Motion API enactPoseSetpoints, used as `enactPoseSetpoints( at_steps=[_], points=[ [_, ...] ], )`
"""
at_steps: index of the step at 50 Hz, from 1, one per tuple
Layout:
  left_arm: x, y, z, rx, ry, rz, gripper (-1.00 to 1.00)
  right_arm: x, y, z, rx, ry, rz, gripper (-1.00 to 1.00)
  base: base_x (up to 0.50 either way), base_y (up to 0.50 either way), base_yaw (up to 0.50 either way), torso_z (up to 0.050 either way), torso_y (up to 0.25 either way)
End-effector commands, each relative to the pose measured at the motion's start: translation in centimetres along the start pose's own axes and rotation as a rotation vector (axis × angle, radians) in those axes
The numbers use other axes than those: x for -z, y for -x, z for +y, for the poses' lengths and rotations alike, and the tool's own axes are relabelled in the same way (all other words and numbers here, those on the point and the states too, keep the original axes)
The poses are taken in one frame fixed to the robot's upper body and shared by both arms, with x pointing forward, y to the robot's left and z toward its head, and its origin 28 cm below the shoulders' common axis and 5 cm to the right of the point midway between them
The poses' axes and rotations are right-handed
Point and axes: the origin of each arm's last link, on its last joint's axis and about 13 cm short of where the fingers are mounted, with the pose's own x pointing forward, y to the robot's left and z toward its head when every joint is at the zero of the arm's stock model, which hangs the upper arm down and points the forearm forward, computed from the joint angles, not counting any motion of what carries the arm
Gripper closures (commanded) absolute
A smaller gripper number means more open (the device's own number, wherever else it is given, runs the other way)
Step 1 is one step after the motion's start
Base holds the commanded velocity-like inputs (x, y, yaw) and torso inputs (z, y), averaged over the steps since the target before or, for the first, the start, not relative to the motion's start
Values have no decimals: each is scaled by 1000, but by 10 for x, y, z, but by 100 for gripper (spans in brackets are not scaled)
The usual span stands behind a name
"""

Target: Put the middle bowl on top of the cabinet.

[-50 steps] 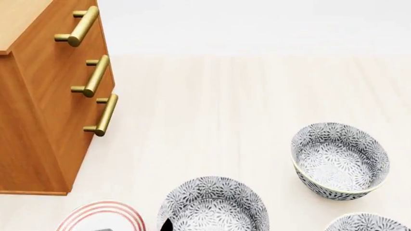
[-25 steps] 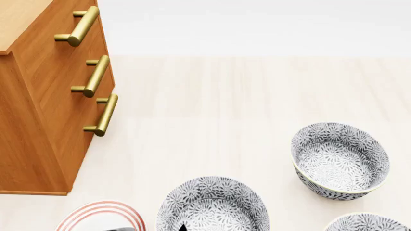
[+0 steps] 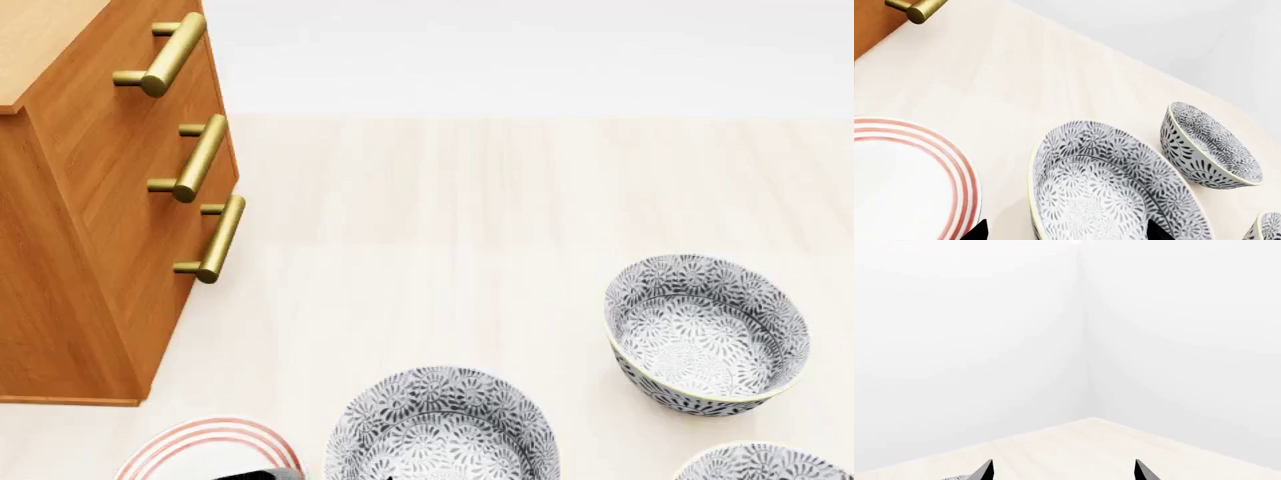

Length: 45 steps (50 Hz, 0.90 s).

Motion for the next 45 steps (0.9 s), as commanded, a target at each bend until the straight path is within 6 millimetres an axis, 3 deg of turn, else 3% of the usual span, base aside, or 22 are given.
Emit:
enactPoseSetpoints(
  at_steps=[1,45],
  points=[
    [-1,-16,4,-27,8,4,-100,-2,0,-3,0,17,-12,-100,0,0,0,0,0],
    [15,-41,8,-25,-24,64,-100,-8,3,-5,-3,4,-28,-100,0,0,0,0,0]
  ],
)
